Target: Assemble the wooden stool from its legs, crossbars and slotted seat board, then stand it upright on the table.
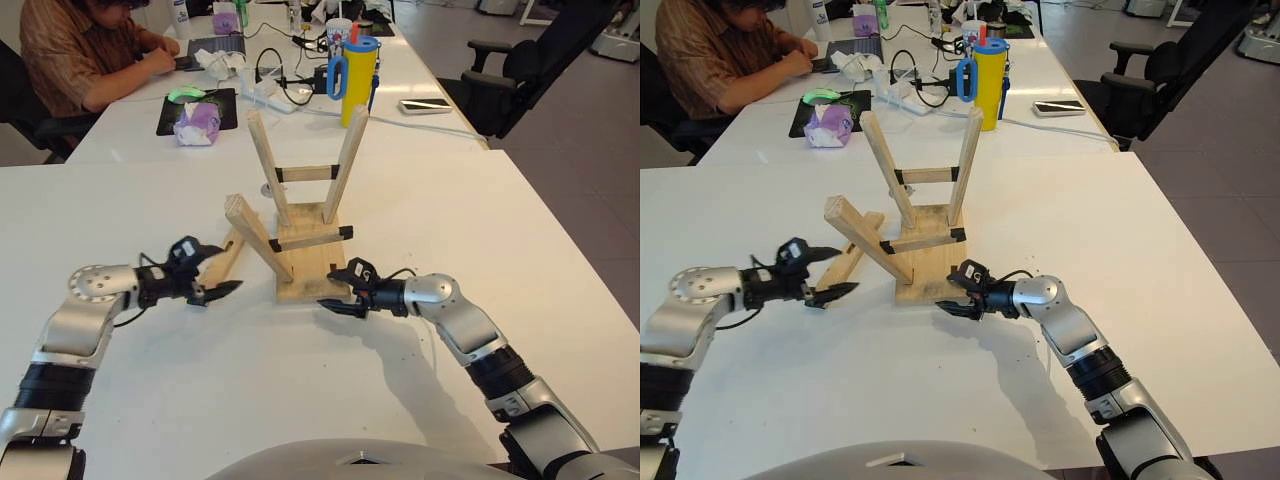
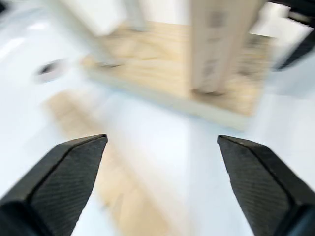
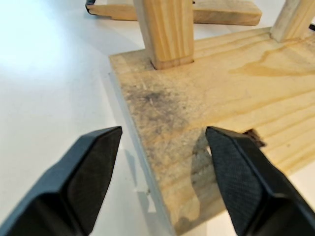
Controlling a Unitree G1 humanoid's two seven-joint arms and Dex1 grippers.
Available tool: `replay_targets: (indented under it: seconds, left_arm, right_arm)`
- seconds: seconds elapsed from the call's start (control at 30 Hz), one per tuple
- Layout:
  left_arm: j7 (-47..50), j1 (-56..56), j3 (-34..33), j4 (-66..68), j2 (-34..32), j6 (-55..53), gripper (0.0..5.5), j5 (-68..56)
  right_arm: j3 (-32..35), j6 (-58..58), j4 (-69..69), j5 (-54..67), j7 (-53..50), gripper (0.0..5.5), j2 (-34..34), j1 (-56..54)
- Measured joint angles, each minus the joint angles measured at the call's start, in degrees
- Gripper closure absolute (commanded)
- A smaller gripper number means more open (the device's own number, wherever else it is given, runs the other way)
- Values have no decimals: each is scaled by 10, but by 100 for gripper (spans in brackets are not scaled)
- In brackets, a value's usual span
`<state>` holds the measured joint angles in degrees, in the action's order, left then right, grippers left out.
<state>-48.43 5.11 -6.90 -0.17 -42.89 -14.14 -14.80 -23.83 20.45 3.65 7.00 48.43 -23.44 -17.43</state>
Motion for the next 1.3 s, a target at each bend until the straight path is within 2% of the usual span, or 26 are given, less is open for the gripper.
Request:
replay_targets:
  seconds: [0.1,0.23,0.33,0.37,0.97,1.17,1.3]
  left_arm:
    - [104,-44,-44,-58,40,-34,80,9]
    - [156,-54,-4,-78,82,-123,80,19]
    - [184,-53,3,-82,100,-152,80,24]
    - [191,-52,4,-81,104,-158,97,27]
    - [209,-11,40,-31,126,-247,346,40]
    - [220,0,28,-16,126,-228,346,48]
    - [231,37,-19,-14,139,-165,346,30]
  right_arm:
    - [-2,1,2,0,-5,234,6,3]
    - [4,16,-33,2,-43,234,17,36]
    - [4,26,-39,2,-51,234,23,39]
    - [4,28,-40,2,-53,234,25,39]
    - [-1,45,-37,4,-69,234,65,34]
    - [45,73,-73,29,-86,234,68,59]
    - [90,118,-150,65,-86,234,43,87]
